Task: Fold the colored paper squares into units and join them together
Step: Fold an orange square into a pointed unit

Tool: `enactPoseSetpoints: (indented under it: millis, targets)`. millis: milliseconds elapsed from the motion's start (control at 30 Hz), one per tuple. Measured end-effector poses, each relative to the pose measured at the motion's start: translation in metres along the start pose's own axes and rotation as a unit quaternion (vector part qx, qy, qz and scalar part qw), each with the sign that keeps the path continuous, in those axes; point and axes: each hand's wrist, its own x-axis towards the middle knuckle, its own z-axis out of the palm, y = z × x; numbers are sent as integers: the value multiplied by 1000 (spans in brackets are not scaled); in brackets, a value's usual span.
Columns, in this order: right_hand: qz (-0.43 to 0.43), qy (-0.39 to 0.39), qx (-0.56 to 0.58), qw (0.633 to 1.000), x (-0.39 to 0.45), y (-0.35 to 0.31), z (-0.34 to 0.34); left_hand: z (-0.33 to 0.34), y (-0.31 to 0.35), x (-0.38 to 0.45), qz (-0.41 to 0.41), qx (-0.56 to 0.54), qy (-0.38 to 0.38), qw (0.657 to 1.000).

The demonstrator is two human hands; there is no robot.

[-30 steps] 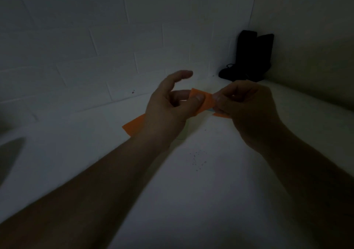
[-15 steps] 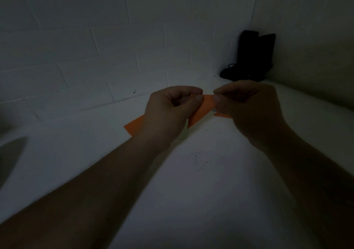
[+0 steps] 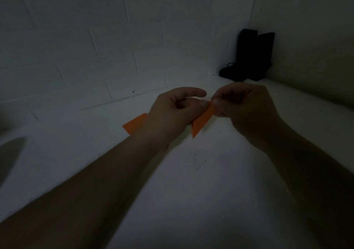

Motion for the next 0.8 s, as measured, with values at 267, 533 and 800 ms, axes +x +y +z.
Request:
enactPoseSetpoints:
  millis: [267, 533, 800]
  targets:
    - [54, -34, 73, 995, -2, -6, 2, -2, -2, 2, 9, 36, 13, 999]
    - [168, -36, 186, 967, 1, -13, -2, -5, 1, 2, -22, 1, 36, 999]
    - [180, -7, 204, 962, 1, -14, -1, -3, 2, 1, -26, 28, 42, 998]
